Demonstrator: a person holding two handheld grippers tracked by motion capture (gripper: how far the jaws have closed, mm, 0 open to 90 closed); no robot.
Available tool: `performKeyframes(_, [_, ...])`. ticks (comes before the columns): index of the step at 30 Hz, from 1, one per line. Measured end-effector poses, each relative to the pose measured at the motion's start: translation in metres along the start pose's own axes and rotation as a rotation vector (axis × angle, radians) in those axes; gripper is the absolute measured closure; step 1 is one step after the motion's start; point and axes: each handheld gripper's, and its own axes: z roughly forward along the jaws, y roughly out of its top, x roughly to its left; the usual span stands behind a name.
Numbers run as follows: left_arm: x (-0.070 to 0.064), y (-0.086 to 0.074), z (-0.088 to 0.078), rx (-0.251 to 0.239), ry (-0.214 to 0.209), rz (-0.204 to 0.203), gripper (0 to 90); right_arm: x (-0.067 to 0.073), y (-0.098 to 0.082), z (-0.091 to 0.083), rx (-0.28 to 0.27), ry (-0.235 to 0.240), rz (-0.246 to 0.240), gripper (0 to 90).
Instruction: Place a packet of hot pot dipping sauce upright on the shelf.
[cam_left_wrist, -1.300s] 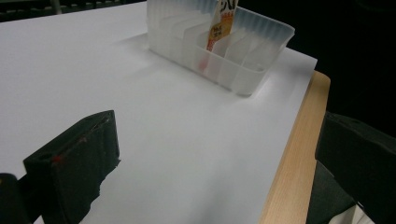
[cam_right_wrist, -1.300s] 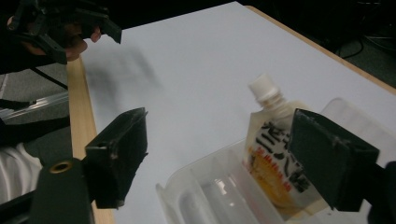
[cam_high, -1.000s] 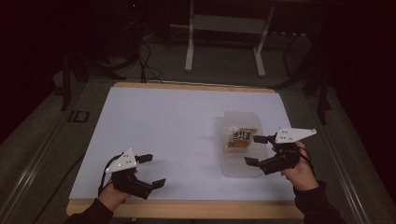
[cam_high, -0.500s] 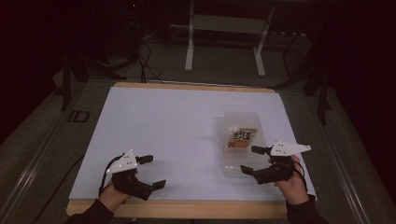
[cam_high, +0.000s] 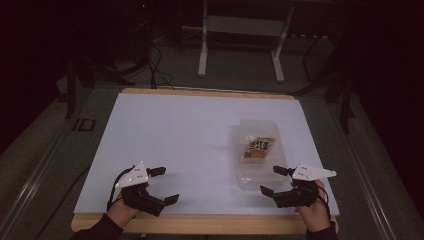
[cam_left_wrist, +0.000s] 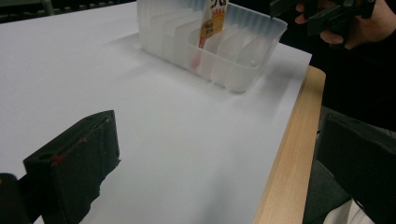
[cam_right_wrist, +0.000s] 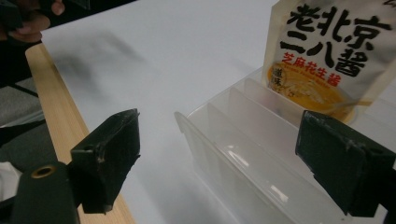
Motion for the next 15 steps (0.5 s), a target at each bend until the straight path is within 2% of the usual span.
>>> performKeyframes(6, [0.0007, -0.0003, 0.0007, 0.000, 0.004, 0.001, 0.0, -0.0009, -0.0059, -0.0037, -0.003, -0.022, 0.016, 13.8])
performKeyframes(15, [0.0007, -0.0007, 0.0005, -0.002, 0.004, -0.002, 0.0, -0.0009, -0.0066, -0.0015, 0.006, -0.006, 0.019, 14.1])
